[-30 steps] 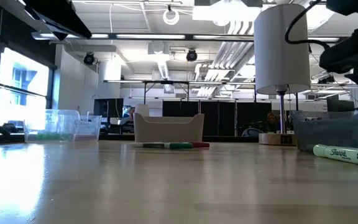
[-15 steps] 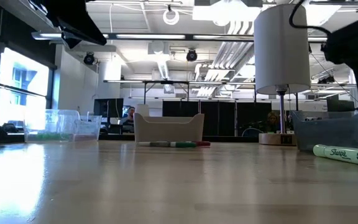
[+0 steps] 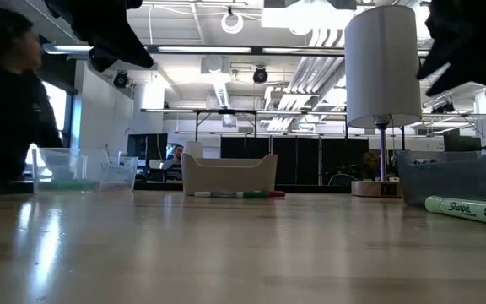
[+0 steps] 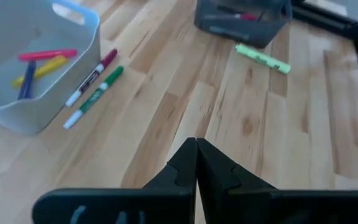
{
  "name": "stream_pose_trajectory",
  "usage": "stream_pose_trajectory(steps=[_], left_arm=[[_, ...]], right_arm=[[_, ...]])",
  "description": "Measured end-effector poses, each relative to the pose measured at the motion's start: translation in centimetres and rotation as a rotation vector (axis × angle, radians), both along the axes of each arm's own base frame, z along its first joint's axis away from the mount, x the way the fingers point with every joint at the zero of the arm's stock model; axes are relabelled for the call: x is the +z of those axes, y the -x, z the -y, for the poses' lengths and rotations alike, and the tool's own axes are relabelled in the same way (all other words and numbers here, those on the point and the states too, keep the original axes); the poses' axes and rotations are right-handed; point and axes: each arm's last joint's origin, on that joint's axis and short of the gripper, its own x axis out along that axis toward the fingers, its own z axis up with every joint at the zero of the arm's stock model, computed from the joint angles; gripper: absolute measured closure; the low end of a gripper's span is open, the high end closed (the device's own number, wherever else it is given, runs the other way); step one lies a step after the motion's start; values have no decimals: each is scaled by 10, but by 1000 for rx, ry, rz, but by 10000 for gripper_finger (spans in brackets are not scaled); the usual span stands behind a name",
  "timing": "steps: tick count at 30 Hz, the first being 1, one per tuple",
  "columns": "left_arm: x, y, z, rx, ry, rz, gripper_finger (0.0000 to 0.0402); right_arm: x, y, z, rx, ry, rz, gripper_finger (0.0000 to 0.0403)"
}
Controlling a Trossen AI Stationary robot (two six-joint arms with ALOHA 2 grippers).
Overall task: Pick & Place Markers
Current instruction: Put the orange pen into the gray bin
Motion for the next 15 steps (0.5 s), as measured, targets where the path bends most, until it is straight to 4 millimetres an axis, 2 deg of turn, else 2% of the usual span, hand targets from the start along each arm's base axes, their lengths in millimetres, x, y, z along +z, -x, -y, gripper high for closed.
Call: stream_pose_trajectory(steps=[4, 7, 10, 15], left_arm=[[-5, -8, 2, 0, -2, -10, 401], [-8, -15, 4, -16, 12, -3, 401], [-8, -21, 6, -36, 29, -27, 401], [5, -29, 9, -42, 62, -70, 401]], right_arm=[[7, -9, -2, 50, 104, 81, 229], [11, -15, -3, 76, 153, 123, 247], [15, -21, -2, 102, 181, 150, 283], [16, -27, 1, 181, 248, 126, 369]])
